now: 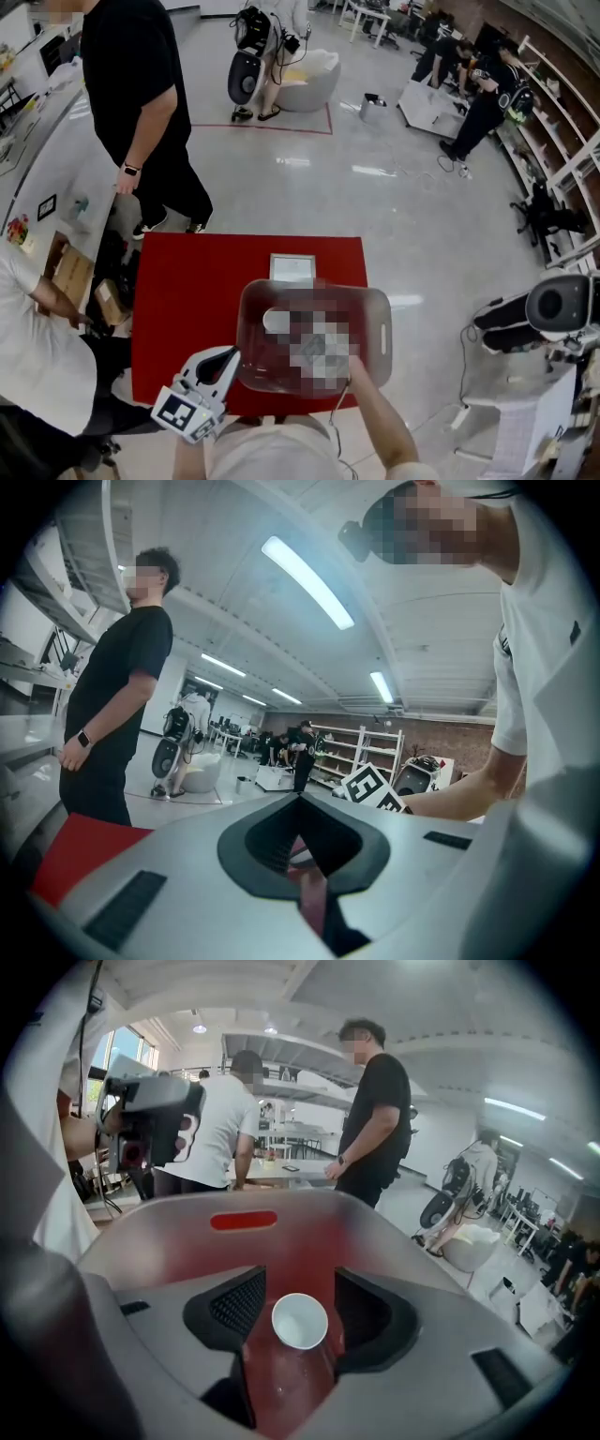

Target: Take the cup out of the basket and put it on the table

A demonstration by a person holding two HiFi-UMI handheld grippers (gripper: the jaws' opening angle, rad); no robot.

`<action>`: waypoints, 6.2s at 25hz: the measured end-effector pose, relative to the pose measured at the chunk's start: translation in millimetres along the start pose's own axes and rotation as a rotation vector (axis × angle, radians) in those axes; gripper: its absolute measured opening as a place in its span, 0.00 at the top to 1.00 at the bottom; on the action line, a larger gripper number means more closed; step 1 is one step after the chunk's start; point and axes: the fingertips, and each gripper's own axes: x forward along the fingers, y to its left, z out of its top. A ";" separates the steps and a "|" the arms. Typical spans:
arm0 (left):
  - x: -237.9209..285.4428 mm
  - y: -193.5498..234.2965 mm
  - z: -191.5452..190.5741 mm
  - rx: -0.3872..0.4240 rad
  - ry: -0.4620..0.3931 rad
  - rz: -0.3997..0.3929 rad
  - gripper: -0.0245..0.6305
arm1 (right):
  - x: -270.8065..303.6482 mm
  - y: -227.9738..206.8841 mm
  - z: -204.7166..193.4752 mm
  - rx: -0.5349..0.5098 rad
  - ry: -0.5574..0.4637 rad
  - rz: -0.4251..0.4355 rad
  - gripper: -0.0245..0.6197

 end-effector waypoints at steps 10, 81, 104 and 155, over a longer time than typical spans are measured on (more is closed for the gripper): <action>-5.7 16.6 -1.9 -0.023 0.007 0.040 0.96 | 55.0 4.3 -46.6 -0.052 0.197 0.110 0.41; -11.3 32.0 -12.9 -0.035 0.011 0.014 0.96 | -8.8 -3.6 65.6 -0.217 0.041 -0.021 0.42; -50.1 41.7 -9.6 -0.040 -0.037 0.100 0.96 | -33.8 38.1 153.2 -0.337 -0.117 0.038 0.42; -227.4 101.0 -71.9 -0.096 -0.075 0.474 0.95 | 128.4 234.2 172.9 -0.386 -0.074 0.405 0.42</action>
